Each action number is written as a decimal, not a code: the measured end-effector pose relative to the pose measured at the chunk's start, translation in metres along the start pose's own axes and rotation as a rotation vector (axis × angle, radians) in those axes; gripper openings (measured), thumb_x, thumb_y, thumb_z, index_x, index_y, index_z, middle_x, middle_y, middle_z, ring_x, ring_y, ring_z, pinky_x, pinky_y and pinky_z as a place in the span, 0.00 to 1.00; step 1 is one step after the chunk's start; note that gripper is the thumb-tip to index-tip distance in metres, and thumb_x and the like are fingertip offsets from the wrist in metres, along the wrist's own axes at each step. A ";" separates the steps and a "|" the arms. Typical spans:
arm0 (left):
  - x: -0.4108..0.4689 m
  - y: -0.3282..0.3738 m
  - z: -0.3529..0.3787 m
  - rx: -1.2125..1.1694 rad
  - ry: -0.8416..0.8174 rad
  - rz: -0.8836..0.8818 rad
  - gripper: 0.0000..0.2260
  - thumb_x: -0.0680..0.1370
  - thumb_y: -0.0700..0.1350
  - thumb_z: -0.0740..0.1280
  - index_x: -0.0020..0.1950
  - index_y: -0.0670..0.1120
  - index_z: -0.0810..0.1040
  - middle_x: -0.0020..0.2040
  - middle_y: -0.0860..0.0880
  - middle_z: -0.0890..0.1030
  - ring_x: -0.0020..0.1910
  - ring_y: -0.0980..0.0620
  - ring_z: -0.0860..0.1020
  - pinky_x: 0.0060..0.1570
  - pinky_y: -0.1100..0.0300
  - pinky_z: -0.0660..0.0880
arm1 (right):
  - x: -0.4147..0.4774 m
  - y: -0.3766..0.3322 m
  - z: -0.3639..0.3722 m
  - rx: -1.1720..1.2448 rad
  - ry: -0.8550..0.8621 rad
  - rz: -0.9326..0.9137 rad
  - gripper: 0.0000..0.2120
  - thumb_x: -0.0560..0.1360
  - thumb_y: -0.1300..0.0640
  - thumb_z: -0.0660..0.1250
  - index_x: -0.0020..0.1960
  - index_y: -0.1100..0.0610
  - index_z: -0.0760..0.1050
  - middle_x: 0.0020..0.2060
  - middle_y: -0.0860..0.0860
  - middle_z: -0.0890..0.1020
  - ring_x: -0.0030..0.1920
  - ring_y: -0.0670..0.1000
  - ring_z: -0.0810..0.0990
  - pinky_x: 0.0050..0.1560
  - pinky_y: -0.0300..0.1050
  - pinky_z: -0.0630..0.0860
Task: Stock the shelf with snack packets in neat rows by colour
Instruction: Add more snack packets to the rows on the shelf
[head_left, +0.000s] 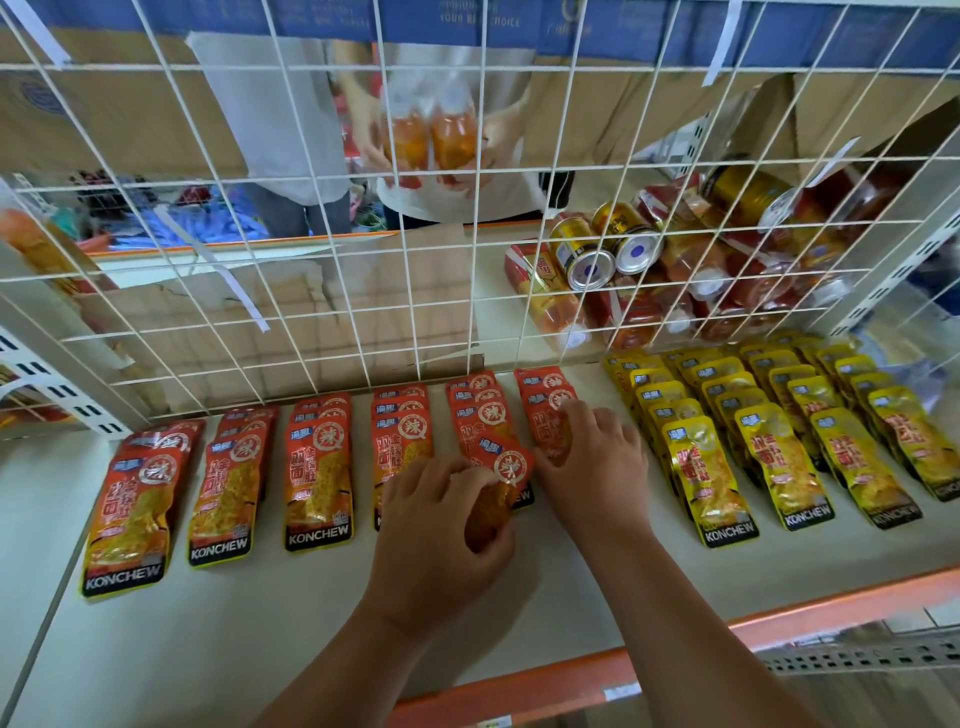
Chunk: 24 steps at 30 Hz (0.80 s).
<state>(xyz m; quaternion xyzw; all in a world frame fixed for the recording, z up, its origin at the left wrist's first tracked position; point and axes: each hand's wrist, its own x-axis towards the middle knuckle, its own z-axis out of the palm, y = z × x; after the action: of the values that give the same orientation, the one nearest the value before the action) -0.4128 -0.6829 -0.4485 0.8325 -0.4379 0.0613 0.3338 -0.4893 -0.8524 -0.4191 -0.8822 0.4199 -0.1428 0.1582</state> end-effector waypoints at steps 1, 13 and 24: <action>0.000 0.000 0.000 0.000 0.001 -0.001 0.19 0.72 0.61 0.69 0.59 0.54 0.79 0.59 0.56 0.76 0.60 0.53 0.73 0.62 0.52 0.68 | -0.001 0.001 0.000 -0.001 0.003 -0.003 0.29 0.72 0.35 0.68 0.68 0.49 0.71 0.60 0.52 0.78 0.59 0.59 0.75 0.59 0.56 0.74; 0.000 -0.001 0.002 0.007 0.004 0.010 0.19 0.72 0.61 0.70 0.60 0.54 0.78 0.59 0.55 0.77 0.60 0.51 0.74 0.61 0.49 0.71 | -0.002 0.002 -0.001 0.013 0.007 0.000 0.29 0.72 0.35 0.68 0.68 0.48 0.71 0.60 0.52 0.78 0.59 0.59 0.75 0.59 0.56 0.74; 0.001 -0.001 0.000 0.017 -0.009 0.005 0.18 0.72 0.60 0.70 0.59 0.54 0.79 0.58 0.55 0.77 0.59 0.49 0.75 0.60 0.46 0.72 | 0.004 0.000 -0.009 0.059 0.045 0.035 0.27 0.71 0.41 0.70 0.67 0.49 0.71 0.55 0.52 0.79 0.54 0.60 0.76 0.55 0.55 0.76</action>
<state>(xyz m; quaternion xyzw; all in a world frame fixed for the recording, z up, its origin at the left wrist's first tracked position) -0.4120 -0.6833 -0.4485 0.8345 -0.4408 0.0623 0.3247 -0.4902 -0.8574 -0.4108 -0.8662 0.4344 -0.1722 0.1773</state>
